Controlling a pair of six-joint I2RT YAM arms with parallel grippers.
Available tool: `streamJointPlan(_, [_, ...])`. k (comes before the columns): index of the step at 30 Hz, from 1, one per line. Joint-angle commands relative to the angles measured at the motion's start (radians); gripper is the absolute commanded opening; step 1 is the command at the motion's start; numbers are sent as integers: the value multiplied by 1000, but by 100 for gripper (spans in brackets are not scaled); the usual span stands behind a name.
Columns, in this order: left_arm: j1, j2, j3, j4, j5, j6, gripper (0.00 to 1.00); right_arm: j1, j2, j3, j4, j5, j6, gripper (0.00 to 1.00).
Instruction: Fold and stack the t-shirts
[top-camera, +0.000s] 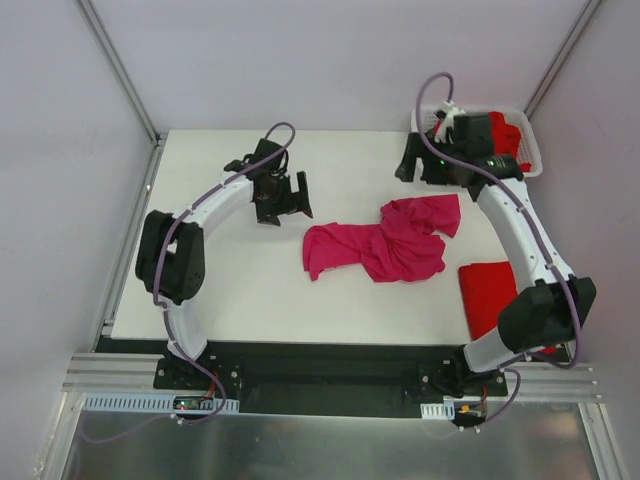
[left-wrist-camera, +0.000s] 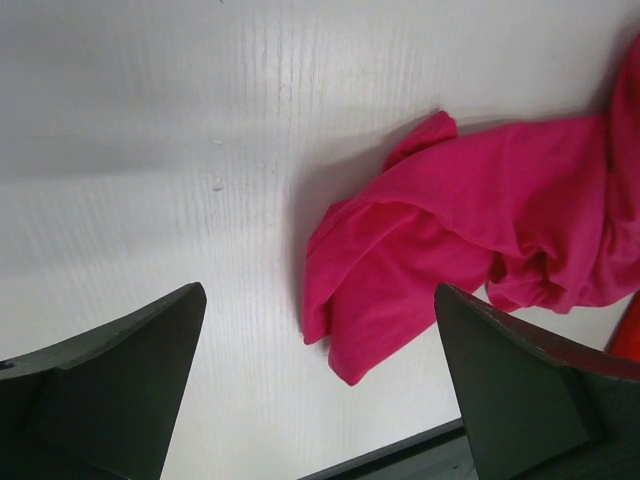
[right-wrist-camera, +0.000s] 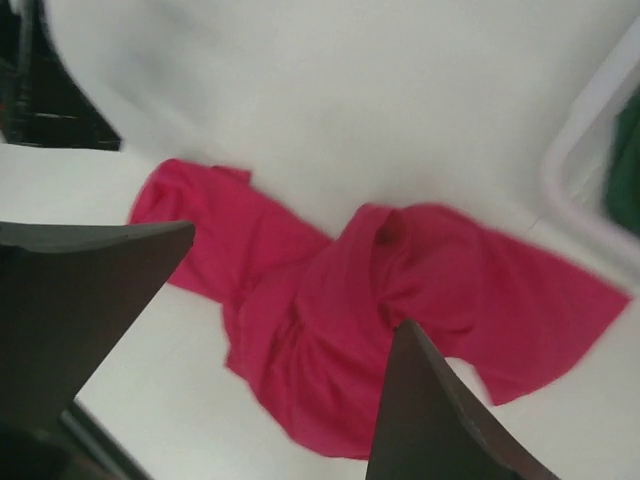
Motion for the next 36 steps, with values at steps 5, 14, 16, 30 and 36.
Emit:
streamJointPlan(5, [-13,129,18,65,130,-11,99,-239,-162,-462,408,-559,442,96])
streamJointPlan(14, [-21,283,182,130,236,-51,99,-178,-142,-478,470,-557,444,96])
streamJointPlan(16, [-28,306,194,134,243,-59,99,-158,-139,-469,451,-551,431,96])
streamJointPlan(30, [-39,298,95,183,266,-107,0,-130,-115,-450,410,-539,407,96])
streamJointPlan(36, [10,150,85,124,145,-51,0,-102,-138,-475,321,-426,335,97])
